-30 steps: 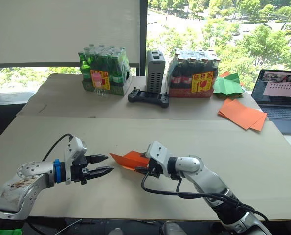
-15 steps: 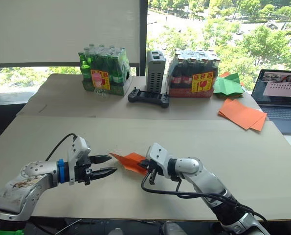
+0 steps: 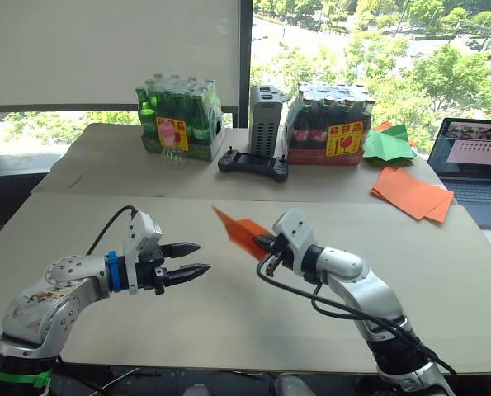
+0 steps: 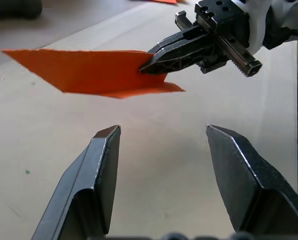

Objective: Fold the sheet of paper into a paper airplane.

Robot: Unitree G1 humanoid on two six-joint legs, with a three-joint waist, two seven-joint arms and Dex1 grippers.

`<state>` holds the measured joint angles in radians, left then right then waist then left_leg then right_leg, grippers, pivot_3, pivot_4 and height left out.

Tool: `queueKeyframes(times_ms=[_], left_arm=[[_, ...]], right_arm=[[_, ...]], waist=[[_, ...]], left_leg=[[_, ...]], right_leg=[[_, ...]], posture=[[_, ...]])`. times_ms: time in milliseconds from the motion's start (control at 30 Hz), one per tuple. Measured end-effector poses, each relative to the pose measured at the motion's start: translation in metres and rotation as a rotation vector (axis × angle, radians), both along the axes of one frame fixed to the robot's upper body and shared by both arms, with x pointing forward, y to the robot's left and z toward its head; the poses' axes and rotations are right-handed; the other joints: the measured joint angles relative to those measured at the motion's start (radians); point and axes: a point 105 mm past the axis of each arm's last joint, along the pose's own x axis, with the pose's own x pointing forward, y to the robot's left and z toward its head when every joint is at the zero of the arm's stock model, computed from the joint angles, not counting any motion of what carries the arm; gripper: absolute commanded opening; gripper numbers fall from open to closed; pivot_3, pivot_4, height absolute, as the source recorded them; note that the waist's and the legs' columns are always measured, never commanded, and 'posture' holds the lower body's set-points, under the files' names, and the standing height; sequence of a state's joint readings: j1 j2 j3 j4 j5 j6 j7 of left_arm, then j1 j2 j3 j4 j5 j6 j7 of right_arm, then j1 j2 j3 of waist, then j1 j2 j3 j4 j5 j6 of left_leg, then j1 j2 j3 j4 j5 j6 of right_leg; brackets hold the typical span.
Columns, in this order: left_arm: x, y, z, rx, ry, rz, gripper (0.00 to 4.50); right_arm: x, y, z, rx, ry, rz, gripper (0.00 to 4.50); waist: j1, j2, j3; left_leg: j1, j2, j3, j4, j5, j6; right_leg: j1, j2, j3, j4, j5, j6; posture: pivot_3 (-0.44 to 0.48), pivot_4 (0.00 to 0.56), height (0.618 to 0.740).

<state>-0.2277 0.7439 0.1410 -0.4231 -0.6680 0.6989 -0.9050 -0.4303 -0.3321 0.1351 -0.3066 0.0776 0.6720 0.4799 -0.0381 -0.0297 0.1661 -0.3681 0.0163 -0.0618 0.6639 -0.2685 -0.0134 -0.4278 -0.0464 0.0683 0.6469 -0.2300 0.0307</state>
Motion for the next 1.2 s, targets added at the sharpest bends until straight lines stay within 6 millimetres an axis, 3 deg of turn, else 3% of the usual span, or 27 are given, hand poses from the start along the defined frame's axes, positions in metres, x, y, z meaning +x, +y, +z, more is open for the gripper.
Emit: queueKeyframes(times_ms=[133, 267, 400, 667, 700, 933, 1067, 1200], left_arm=[[0.006, -0.018, 0.010, -0.037, -0.077, 0.004, 2.88], [0.005, -0.030, 0.012, -0.028, -0.114, -0.031, 2.88], [0.003, -0.036, 0.009, -0.010, -0.131, -0.059, 2.88], [0.001, -0.040, 0.005, -0.005, -0.117, -0.081, 2.88], [0.000, -0.041, 0.005, -0.003, -0.114, -0.082, 2.88], [0.000, -0.048, 0.017, 0.002, -0.129, -0.102, 2.88], [0.001, -0.047, 0.016, 0.001, -0.112, -0.090, 2.88], [0.006, -0.038, 0.022, -0.014, -0.133, -0.031, 2.88]], right_arm=[[0.018, -0.082, 0.011, 0.065, 0.002, -0.473, 0.03], [0.010, -0.122, 0.001, 0.108, 0.066, -0.695, 0.03], [0.003, -0.132, -0.022, 0.104, 0.160, -0.753, 0.03], [0.005, -0.135, -0.036, 0.103, 0.226, -0.762, 0.03], [0.005, -0.136, -0.037, 0.102, 0.231, -0.765, 0.64], [0.005, -0.143, -0.034, 0.135, 0.222, -0.788, 3.02], [0.010, -0.136, -0.007, 0.169, 0.095, -0.740, 4.40], [0.009, -0.110, 0.039, 0.221, -0.093, -0.563, 4.46]], waist=[[0.002, 0.000, 0.000], [-0.009, 0.000, 0.000], [-0.014, 0.001, 0.000], [-0.012, 0.001, 0.000], [-0.011, 0.001, 0.000], [-0.010, 0.001, 0.000], [-0.014, 0.001, 0.000], [-0.014, 0.001, 0.000]], left_leg=[[-0.001, 0.000, 0.000, 0.000, 0.000, 0.000], [0.000, 0.000, 0.001, 0.000, 0.000, 0.000], [0.000, 0.000, 0.002, 0.000, 0.000, 0.000], [0.000, 0.000, 0.002, 0.000, 0.000, 0.000], [0.000, 0.000, 0.002, 0.000, 0.000, 0.000], [0.000, 0.000, 0.002, 0.000, 0.000, 0.000], [0.000, 0.000, 0.002, 0.000, 0.000, 0.000], [0.000, 0.001, 0.001, 0.000, 0.000, 0.000]], right_leg=[[0.000, 0.000, 0.000, 0.000, 0.000, 0.000], [0.000, 0.001, 0.001, 0.000, 0.000, 0.000], [0.000, 0.001, 0.002, 0.001, 0.000, 0.000], [0.000, 0.001, 0.002, 0.000, 0.000, 0.000], [0.000, 0.001, 0.002, 0.000, 0.000, 0.000], [0.000, 0.001, 0.002, 0.000, 0.000, 0.000], [0.000, 0.001, 0.002, 0.000, 0.000, 0.000], [0.000, 0.001, 0.002, 0.000, 0.000, 0.000]], posture=[[0.000, 0.150, 0.733], [0.000, 0.150, 0.733], [0.000, 0.150, 0.733], [0.000, 0.150, 0.733], [0.000, 0.150, 0.733], [0.000, 0.150, 0.733], [0.000, 0.150, 0.733], [0.000, 0.150, 0.733]])
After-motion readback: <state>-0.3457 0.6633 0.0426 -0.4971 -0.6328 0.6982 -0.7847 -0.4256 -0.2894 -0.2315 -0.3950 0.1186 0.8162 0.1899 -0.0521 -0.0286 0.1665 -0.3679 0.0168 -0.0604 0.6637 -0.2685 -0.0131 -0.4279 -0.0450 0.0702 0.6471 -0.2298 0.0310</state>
